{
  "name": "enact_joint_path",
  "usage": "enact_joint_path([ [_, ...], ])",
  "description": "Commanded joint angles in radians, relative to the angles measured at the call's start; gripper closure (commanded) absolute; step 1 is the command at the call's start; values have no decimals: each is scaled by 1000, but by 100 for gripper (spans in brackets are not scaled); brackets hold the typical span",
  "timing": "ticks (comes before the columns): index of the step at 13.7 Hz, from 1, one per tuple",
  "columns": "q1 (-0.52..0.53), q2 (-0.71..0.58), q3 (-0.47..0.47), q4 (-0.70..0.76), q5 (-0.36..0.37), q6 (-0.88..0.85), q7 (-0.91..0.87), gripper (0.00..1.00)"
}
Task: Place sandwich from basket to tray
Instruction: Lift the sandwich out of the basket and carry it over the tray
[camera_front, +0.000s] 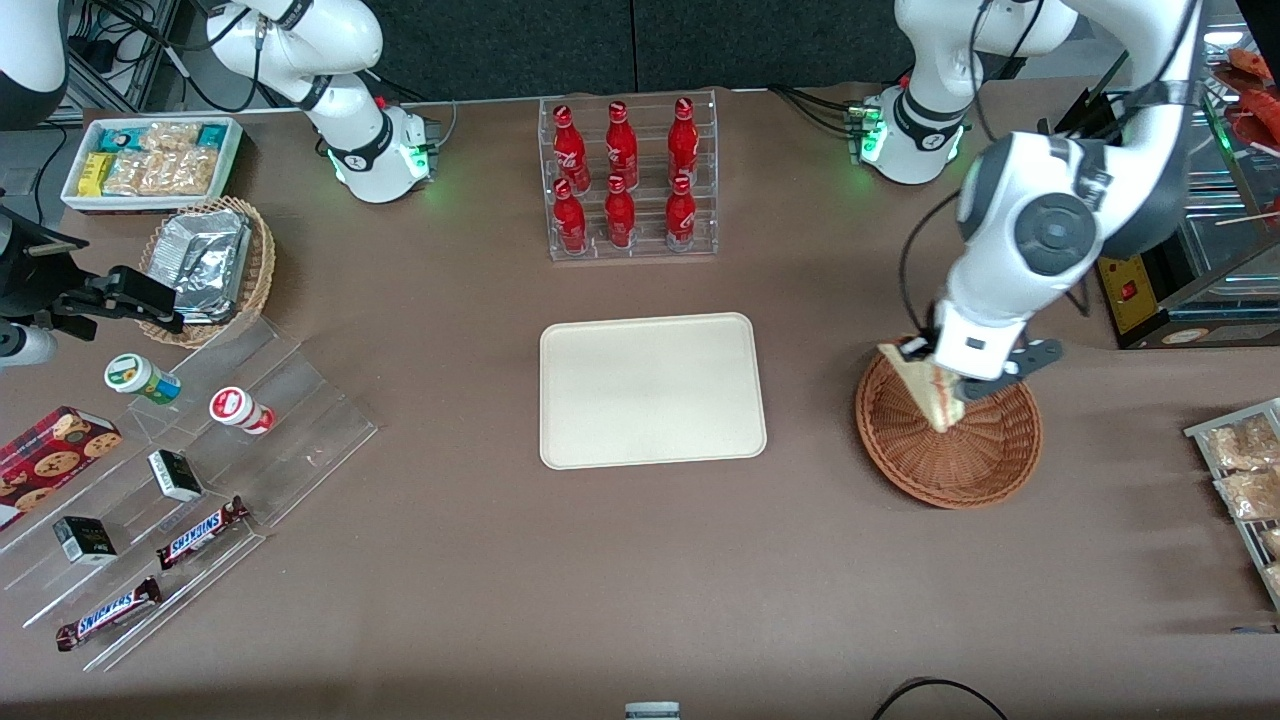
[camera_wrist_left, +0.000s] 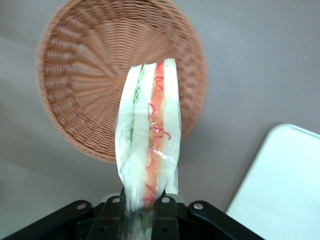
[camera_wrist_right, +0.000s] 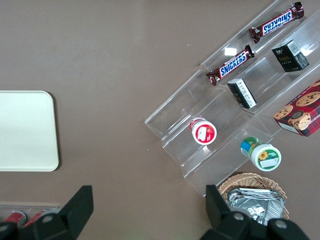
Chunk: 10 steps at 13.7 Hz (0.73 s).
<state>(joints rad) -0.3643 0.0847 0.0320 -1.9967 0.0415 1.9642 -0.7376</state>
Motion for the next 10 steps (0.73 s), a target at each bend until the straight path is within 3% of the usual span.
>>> enact_joint_path([
  [1,-99,99,5,114,3,-42,-63,91],
  [8,-338,372,5,375,-64,-33,-98,91],
  [10,-364,435,5,424,-80,-21,-98,91],
])
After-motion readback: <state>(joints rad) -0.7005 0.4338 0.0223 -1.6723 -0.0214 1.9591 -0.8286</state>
